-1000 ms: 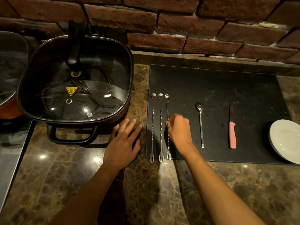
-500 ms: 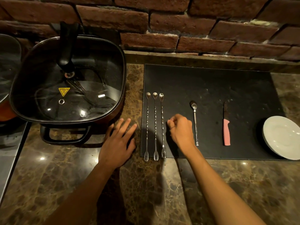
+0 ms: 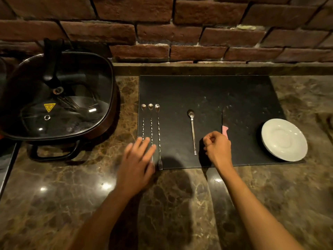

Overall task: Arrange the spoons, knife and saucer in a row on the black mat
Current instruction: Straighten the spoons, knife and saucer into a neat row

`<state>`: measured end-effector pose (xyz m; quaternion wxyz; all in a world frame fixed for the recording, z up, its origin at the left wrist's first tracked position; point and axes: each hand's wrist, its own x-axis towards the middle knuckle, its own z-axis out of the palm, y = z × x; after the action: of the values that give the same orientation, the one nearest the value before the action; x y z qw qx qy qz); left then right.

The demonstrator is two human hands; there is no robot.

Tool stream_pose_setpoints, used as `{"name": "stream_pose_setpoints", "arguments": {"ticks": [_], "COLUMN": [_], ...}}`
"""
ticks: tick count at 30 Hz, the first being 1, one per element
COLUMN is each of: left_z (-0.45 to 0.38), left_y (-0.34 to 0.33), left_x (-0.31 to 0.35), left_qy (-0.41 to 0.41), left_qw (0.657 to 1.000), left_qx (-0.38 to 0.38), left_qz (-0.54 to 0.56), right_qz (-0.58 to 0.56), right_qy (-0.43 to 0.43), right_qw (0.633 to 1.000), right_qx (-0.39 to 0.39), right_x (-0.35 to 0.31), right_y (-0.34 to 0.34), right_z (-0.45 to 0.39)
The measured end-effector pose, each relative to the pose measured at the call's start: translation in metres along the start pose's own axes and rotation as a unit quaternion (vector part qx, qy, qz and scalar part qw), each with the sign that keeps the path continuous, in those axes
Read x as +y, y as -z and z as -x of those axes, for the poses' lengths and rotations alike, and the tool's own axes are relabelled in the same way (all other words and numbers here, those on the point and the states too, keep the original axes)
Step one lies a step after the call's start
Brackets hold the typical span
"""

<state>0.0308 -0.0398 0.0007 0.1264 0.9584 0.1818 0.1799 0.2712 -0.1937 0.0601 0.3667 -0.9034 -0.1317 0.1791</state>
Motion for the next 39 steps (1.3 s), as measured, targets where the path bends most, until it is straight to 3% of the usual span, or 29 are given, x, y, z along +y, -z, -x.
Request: {"name": "stream_pose_setpoints", "arguments": {"ticks": [2,4,7,10,19,27,39], "left_z": [0.006,0.012,0.014,0.009,0.010,0.013,0.015], "left_y": [-0.013,-0.027,-0.040,-0.044,-0.045,-0.050,-0.056], "left_x": [0.050,0.092,0.121,0.127,0.127,0.126,0.124], "left_qy": [-0.075,-0.099,-0.066,-0.027,-0.019,-0.027,-0.028], "left_qw": [0.996,0.989,0.977,0.972,0.972,0.975,0.978], "left_qx": [-0.037,-0.110,-0.198,-0.228,-0.232,-0.216,-0.207], "left_qz": [0.010,-0.005,-0.036,-0.051,-0.046,-0.043,-0.028], "right_qz": [0.012,0.017,0.015,0.036,0.144,0.203,0.074], "right_qy": [-0.013,-0.014,-0.008,0.001,0.058,0.048,0.050], "right_qw": [1.000,1.000,0.999,0.998,0.987,0.977,0.993], "right_qx": [0.002,-0.008,-0.041,-0.053,-0.036,-0.045,-0.074], "right_x": [0.002,0.003,0.000,-0.003,-0.016,-0.026,-0.033], "right_y": [0.005,0.005,-0.002,-0.011,-0.032,-0.031,-0.045], "right_z": [-0.002,-0.006,-0.013,-0.018,-0.012,-0.016,-0.011]}}
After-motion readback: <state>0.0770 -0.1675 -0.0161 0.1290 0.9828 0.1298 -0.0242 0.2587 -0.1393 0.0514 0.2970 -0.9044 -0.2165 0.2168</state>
